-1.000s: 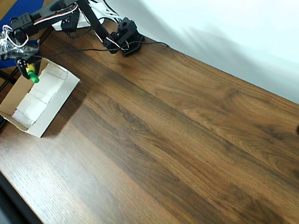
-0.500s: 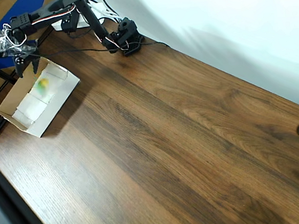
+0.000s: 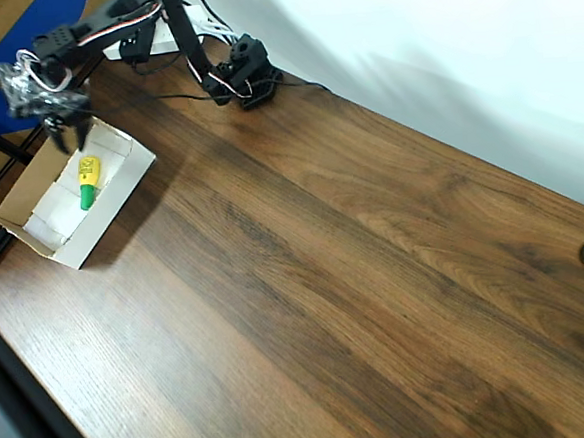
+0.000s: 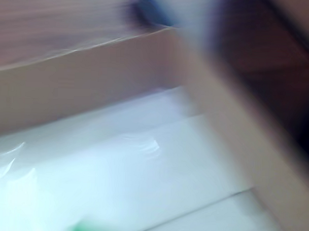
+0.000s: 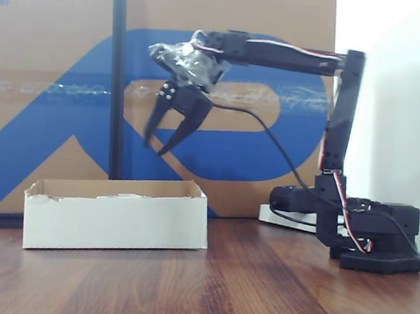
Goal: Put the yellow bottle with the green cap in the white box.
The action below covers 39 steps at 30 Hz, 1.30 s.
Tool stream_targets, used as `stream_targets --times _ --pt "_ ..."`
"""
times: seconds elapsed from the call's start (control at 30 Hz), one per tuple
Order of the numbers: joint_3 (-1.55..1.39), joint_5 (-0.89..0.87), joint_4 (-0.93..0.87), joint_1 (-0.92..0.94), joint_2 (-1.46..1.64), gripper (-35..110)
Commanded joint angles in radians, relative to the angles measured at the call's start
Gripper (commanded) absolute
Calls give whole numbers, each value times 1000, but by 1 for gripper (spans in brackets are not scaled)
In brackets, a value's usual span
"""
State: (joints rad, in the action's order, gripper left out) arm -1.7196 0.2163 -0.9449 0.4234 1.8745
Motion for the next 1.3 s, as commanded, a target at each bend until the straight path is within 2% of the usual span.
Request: stream_targets --times 0.0,0.17,0.33,0.63,0.93,1.27 --pt "-69 -2 18 -37 147 0" --pt "-218 -3 51 -114 273 0" --pt "-459 55 206 -179 489 0" --pt "-881 129 373 -344 919 0" --pt "-1195 187 405 -413 1207 0" --pt "-1442 230 449 -403 1364 0"
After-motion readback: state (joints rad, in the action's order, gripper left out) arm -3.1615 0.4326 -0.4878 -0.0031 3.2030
